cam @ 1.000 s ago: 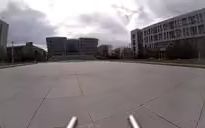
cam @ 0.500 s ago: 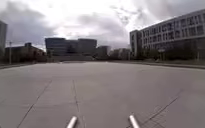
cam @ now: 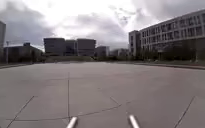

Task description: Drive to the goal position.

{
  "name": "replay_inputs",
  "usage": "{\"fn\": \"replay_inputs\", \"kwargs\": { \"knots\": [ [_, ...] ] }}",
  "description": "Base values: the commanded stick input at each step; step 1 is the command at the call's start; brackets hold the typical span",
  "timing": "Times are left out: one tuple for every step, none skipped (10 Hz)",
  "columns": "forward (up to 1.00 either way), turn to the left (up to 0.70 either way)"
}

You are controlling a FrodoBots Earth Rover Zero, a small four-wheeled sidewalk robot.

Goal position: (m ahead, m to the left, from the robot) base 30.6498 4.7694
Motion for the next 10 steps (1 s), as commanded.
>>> {"fn": "replay_inputs", "kwargs": {
  "knots": [
    [0.70, 0.01],
    [0.70, 0.01],
    [0.70, 0.01],
    [0.70, 0.01],
    [0.70, 0.01],
    [0.70, 0.01],
    [0.70, 0.01],
    [0.70, 0.01],
    [0.70, 0.01],
    [0.70, 0.01]
  ]
}}
